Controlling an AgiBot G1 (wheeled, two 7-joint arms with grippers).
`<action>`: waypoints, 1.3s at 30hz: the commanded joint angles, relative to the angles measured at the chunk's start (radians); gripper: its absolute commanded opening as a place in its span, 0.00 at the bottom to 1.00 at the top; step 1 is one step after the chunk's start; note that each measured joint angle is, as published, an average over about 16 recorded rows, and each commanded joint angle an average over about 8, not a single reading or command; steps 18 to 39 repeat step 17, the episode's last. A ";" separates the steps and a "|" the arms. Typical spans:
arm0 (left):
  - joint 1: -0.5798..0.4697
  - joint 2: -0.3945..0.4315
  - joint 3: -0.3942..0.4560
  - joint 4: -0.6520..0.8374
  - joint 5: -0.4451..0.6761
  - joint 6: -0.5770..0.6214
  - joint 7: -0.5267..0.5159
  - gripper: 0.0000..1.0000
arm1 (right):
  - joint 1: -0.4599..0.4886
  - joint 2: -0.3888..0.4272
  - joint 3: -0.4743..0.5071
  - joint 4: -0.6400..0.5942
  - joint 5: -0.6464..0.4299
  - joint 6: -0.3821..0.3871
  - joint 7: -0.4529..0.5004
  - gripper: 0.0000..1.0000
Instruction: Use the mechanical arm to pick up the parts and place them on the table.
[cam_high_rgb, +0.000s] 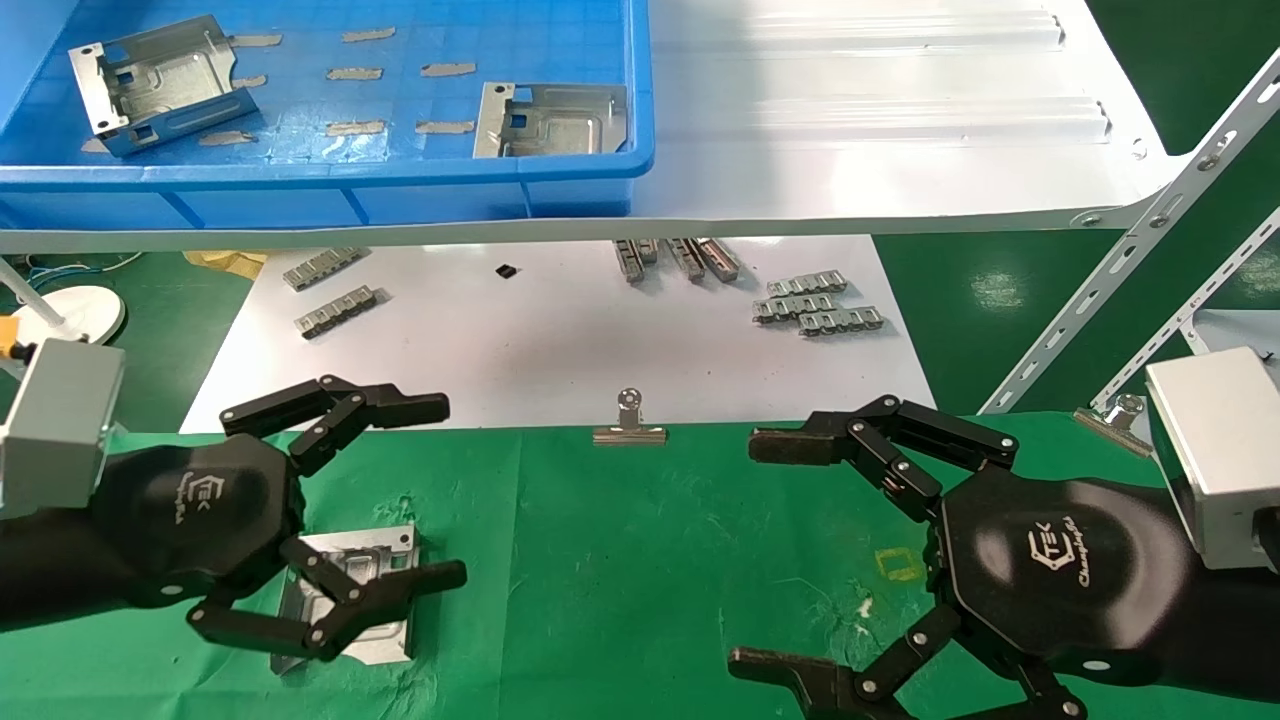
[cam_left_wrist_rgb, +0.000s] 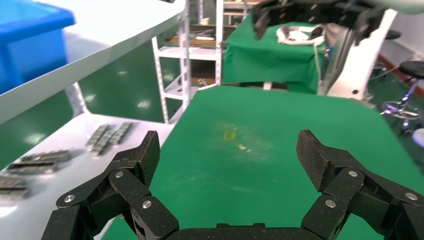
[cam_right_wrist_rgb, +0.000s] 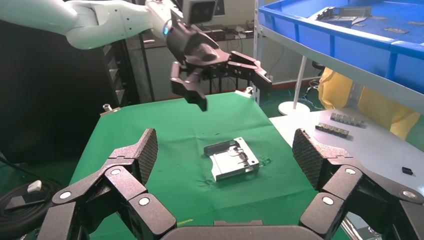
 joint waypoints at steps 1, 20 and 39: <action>0.014 -0.007 -0.013 -0.038 -0.010 -0.004 -0.027 1.00 | 0.000 0.000 0.000 0.000 0.000 0.000 0.000 1.00; 0.098 -0.050 -0.092 -0.265 -0.068 -0.025 -0.182 1.00 | 0.000 0.000 -0.001 0.000 0.001 0.001 0.000 1.00; 0.098 -0.050 -0.092 -0.265 -0.068 -0.025 -0.182 1.00 | 0.000 0.000 -0.001 0.000 0.001 0.001 0.000 1.00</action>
